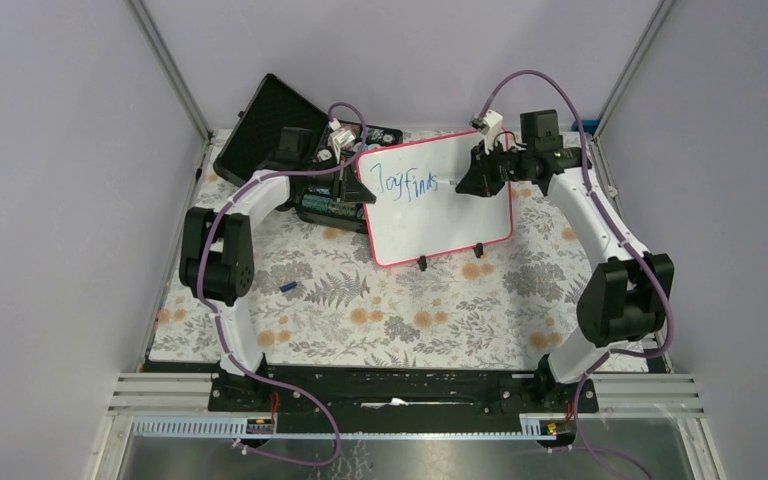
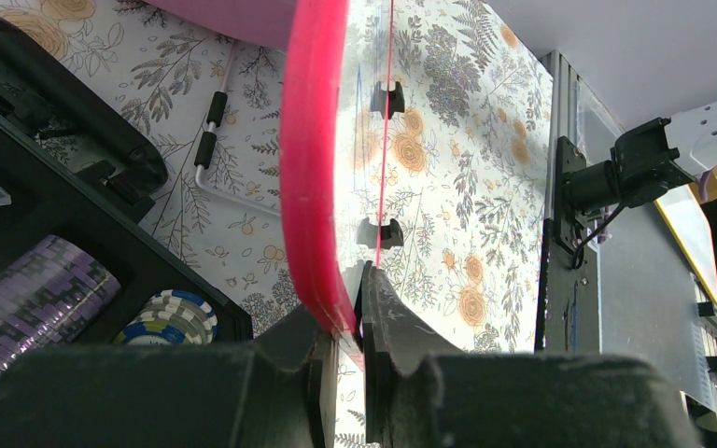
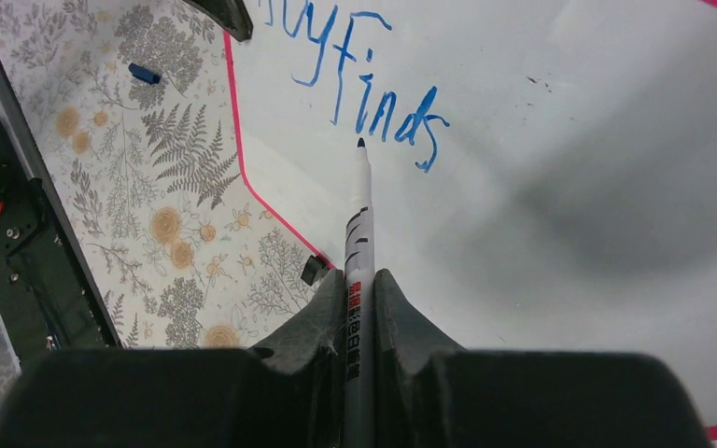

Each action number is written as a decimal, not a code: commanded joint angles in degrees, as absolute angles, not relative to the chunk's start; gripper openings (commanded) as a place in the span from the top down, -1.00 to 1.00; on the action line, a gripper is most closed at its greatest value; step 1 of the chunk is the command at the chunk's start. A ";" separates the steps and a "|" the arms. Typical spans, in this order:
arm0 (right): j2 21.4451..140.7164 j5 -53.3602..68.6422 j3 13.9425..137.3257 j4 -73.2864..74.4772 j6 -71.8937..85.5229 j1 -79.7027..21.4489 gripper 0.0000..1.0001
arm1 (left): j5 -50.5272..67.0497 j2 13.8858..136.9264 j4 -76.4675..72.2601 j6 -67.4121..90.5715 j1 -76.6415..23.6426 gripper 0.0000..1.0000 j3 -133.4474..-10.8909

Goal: Write a sentence on the whiteboard

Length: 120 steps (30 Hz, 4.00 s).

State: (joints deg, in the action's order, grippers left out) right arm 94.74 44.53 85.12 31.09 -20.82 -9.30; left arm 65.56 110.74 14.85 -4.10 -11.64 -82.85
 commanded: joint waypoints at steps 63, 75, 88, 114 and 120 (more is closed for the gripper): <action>98.19 40.28 87.61 27.62 -18.91 -5.78 1.00 | 59.46 109.28 16.00 -12.02 -12.92 1.00 -80.33; 97.12 39.47 85.34 28.23 -20.00 -5.80 1.00 | 59.25 109.47 16.07 -11.95 -12.90 1.00 -80.52; 95.57 38.98 83.06 28.79 -21.35 -5.71 1.00 | 59.08 109.72 16.01 -12.00 -12.92 1.00 -80.77; 97.00 37.71 88.85 29.40 -20.66 -3.73 1.00 | 59.08 109.51 16.02 -12.04 -12.92 1.00 -80.50; 97.61 37.74 89.60 29.37 -20.32 -3.69 1.00 | 59.07 109.61 16.08 -12.04 -12.92 1.00 -80.48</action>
State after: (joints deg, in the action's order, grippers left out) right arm 97.36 38.54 87.00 30.50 -20.69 -4.05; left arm 65.19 109.65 14.96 -5.13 -11.86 -81.91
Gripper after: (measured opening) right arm 0.162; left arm 0.114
